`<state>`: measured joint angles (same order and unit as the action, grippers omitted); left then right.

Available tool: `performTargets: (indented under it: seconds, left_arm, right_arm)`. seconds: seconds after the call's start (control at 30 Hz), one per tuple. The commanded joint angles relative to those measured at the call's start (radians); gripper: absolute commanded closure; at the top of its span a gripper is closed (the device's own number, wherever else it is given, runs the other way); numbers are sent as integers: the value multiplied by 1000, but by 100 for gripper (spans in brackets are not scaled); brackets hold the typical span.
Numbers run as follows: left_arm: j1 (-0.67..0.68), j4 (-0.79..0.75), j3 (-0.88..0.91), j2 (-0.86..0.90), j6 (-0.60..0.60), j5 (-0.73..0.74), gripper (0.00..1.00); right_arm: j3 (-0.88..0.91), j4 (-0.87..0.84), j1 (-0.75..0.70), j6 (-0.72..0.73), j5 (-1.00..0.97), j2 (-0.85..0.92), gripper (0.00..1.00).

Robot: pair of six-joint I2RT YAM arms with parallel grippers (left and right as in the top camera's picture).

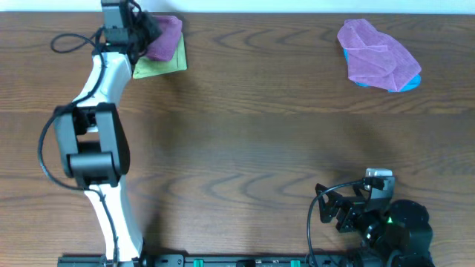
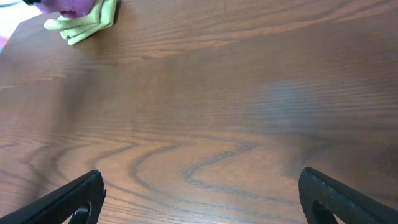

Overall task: Fold the cloth
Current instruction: 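Lower the pink cloth onto the green cloth and adjust it with the left gripper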

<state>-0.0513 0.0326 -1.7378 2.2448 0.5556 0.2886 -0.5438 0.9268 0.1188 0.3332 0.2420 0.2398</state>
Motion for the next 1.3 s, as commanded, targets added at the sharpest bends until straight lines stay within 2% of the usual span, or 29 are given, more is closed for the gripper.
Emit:
performTargets:
  seconds: [0.0, 0.2, 0.43, 0.67, 0.93, 1.07, 1.13, 1.2, 1.27]
  left_arm:
    - [-7, -20, -6, 53, 28, -66, 94]
    - [-8, -4, -6, 123, 27, -114, 94]
    - [-14, 35, -6, 124, 1, -142, 94]
    - [-29, 33, -27, 93, -39, -2, 94]
    - [-32, 184, -67, -52, -157, -5, 94]
    - [-34, 299, -67, -143, -245, -8, 91]
    - [-34, 362, -67, -181, -298, -9, 88]
    - [-33, 433, -67, -216, -352, -11, 78]
    - [-33, 520, -67, -253, -390, -31, 58]
  right_arm:
    - [2, 2, -5, 14, -2, -6, 1]
    - [2, 2, -5, 14, -2, -6, 1]
    - [2, 2, -5, 14, -2, -6, 1]
    - [2, 2, -5, 14, -2, -6, 1]
    - [2, 2, -5, 14, -2, -6, 1]
    - [2, 2, -5, 14, -2, -6, 1]
    - [2, 2, -5, 14, -2, -6, 1]
    - [2, 2, -5, 14, -2, -6, 1]
    - [2, 2, -5, 14, -2, -6, 1]
